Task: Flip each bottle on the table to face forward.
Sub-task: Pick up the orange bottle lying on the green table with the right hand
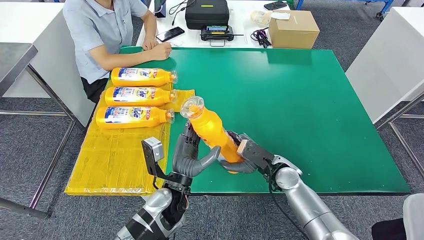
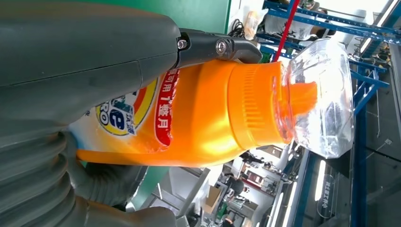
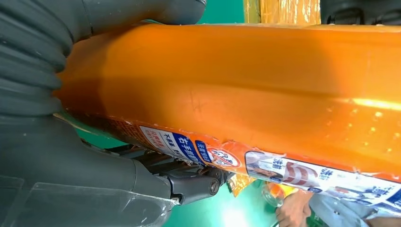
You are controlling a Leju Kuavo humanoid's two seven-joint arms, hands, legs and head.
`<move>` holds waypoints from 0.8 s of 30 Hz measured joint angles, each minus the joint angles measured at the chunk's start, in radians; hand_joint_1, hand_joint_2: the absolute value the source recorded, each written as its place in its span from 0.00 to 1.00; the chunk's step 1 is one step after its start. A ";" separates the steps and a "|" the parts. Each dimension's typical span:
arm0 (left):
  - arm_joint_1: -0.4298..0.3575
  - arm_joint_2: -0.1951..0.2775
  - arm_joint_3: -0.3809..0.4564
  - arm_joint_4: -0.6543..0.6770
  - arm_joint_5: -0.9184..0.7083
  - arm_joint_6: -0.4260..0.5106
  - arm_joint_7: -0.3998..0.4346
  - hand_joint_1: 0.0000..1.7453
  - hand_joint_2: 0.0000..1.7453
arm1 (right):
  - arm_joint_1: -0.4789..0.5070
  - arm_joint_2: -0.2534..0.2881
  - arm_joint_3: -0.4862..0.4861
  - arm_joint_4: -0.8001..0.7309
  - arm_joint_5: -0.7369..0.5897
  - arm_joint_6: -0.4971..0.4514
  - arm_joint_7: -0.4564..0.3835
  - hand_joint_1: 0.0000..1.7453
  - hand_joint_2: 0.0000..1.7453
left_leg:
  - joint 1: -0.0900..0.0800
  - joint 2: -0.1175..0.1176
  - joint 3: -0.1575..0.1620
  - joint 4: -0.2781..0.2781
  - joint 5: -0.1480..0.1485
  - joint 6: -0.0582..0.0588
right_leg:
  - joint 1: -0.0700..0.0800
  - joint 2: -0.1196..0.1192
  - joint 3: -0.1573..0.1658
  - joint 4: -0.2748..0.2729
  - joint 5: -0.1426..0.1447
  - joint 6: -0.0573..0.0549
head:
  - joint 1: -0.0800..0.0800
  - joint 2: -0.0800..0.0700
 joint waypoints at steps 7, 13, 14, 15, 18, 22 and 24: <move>-0.009 -0.018 0.029 0.022 0.000 0.034 0.000 0.00 1.00 | -0.006 0.009 0.031 0.015 0.005 0.001 -0.011 1.00 1.00 | 0.000 0.000 -0.001 0.000 0.000 0.000 | 0.000 0.000 -0.001 0.000 0.000 0.000 | 0.000 0.000; -0.016 -0.032 0.049 0.051 -0.002 0.020 0.000 0.15 1.00 | -0.010 0.014 0.041 0.022 -0.005 -0.002 -0.011 1.00 1.00 | 0.000 0.000 -0.001 0.000 0.000 0.000 | 0.000 0.000 -0.001 0.000 0.000 0.000 | 0.000 0.000; -0.016 -0.033 0.051 0.054 -0.002 0.016 0.000 0.36 1.00 | -0.010 0.014 0.042 0.024 -0.008 -0.002 -0.011 1.00 1.00 | 0.000 0.000 -0.001 0.000 0.000 0.000 | 0.000 0.000 -0.001 0.000 0.000 0.000 | 0.000 0.000; -0.016 -0.034 0.054 0.056 -0.002 0.013 0.000 0.57 1.00 | -0.010 0.014 0.042 0.025 -0.010 -0.002 -0.011 1.00 1.00 | 0.000 0.000 -0.001 0.000 0.000 0.000 | 0.000 0.000 -0.001 0.000 0.000 0.000 | 0.000 0.000; -0.016 -0.037 0.062 0.060 -0.002 0.006 0.000 1.00 1.00 | -0.010 0.015 0.044 0.028 -0.014 -0.002 -0.011 1.00 1.00 | 0.000 0.000 -0.002 0.000 0.000 0.000 | 0.000 0.000 -0.001 0.000 0.000 0.000 | 0.000 0.000; -0.016 -0.038 0.072 0.062 0.002 -0.008 0.006 1.00 1.00 | -0.010 0.018 0.045 0.030 -0.023 -0.003 -0.012 0.44 1.00 | 0.000 0.000 -0.002 0.000 0.000 0.000 | 0.000 0.000 -0.002 0.000 0.000 0.000 | 0.000 0.000; -0.016 -0.038 0.078 0.062 0.011 -0.020 0.014 1.00 1.00 | -0.009 0.019 0.046 0.030 -0.029 -0.007 -0.012 0.00 1.00 | 0.000 0.000 -0.002 0.000 0.000 0.000 | 0.000 0.000 -0.002 0.000 0.000 0.000 | 0.000 0.000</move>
